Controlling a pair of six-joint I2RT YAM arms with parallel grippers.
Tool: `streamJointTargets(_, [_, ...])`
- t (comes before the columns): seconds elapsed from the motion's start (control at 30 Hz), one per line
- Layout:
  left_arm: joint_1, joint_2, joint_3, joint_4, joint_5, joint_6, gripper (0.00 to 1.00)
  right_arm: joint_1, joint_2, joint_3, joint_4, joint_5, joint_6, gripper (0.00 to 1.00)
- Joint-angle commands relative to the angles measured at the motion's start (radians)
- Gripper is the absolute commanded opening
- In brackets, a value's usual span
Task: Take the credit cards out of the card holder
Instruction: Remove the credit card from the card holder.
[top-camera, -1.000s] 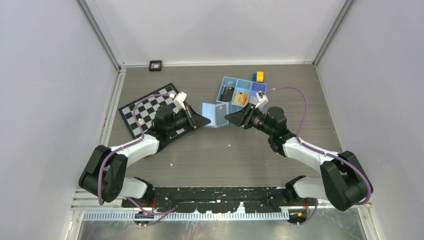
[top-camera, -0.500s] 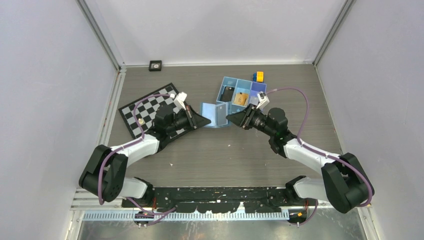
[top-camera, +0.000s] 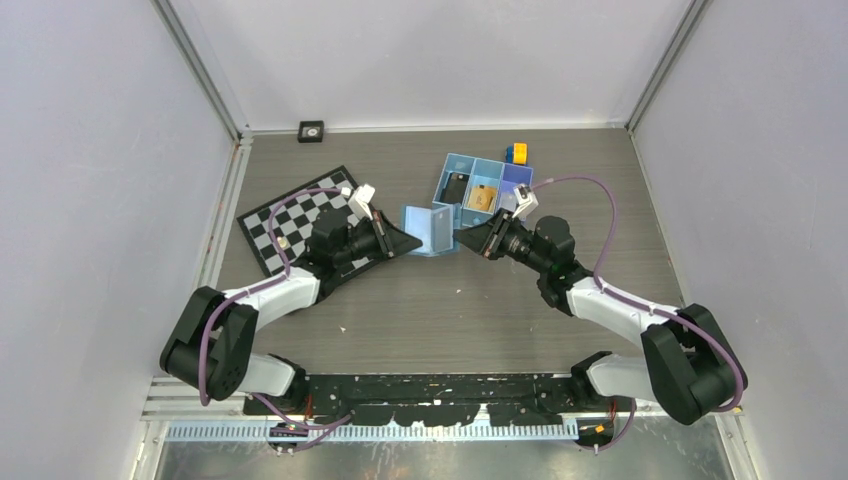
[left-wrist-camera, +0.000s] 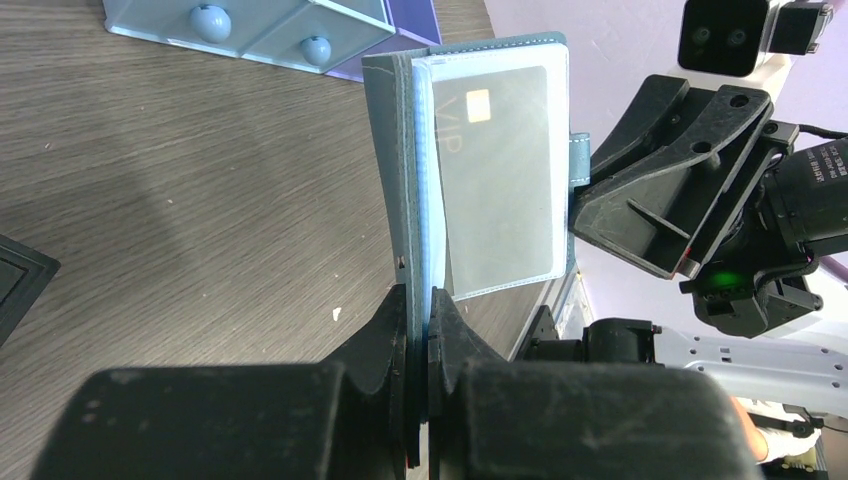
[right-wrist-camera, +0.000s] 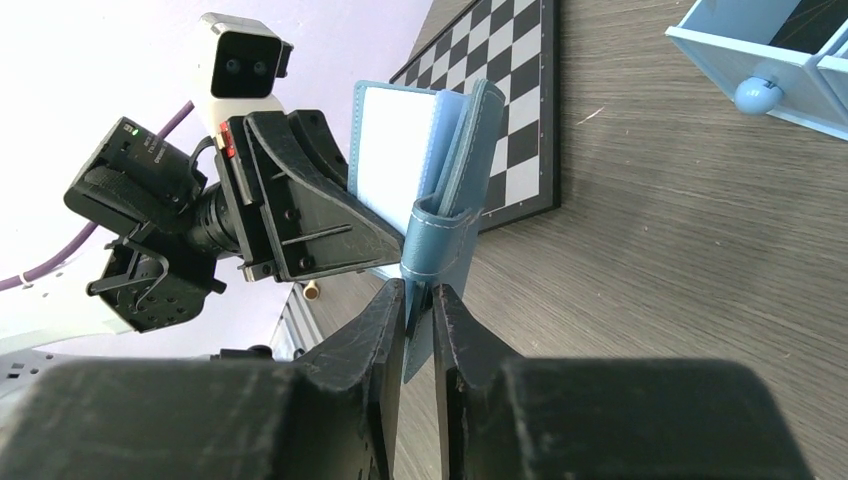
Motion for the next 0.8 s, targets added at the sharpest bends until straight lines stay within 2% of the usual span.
streamJointTargets(0.0, [0.001,-0.004,0.043,0.041,0.02,0.002,0.0,0.002,0.004,0.026,0.041,-0.011,-0.002,0.22])
streamJointTargets(0.43, [0.001,-0.006,0.042,0.041,0.02,0.001,0.0,0.001,0.023,0.046,-0.014,0.003,-0.018,0.2])
streamJointTargets(0.77, [0.001,-0.002,0.042,0.041,0.023,0.002,0.0,0.002,0.031,0.024,0.079,-0.038,0.013,0.16])
